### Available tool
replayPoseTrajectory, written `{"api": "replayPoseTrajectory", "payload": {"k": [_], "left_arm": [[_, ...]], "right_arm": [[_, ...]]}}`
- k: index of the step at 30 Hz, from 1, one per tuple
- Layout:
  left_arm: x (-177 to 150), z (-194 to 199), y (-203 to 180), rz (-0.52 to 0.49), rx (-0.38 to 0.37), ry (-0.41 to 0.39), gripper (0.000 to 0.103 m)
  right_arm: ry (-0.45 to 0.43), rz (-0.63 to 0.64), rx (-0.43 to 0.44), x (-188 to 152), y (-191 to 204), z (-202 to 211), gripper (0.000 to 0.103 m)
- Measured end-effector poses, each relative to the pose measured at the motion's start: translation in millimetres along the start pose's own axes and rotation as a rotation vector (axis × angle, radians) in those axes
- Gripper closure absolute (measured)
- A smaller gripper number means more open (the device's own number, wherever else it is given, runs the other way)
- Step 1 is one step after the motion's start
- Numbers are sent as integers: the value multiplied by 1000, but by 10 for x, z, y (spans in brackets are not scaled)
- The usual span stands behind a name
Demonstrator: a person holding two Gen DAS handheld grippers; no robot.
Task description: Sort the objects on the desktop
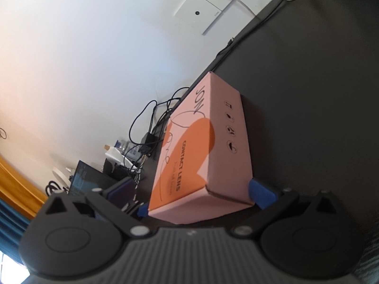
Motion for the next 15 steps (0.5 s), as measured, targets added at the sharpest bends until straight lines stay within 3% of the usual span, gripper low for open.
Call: {"api": "replayPoseTrajectory", "payload": {"k": [4,10,15], "left_arm": [[-81,35,-152,-65,64,14,0],[-103,-25,-152,-8,98,44,0],[-110,-65,-172,-29,132,59,0]], "right_arm": [[-8,3,-2,-1,20,16,1],[-63,62,-9,85,148,55,1],[-68,78,-25,72,174,55,1]]}}
Point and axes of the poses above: each gripper's, at about its wrist camera, not at the fingertips, and z roughly against the way its jaws point, y to its left, x to its top, the point moved 7 cm from there along -z, roughly the way its jaws point, and after that the axes turned 6 degrees about -y, right-handed, at the moved point
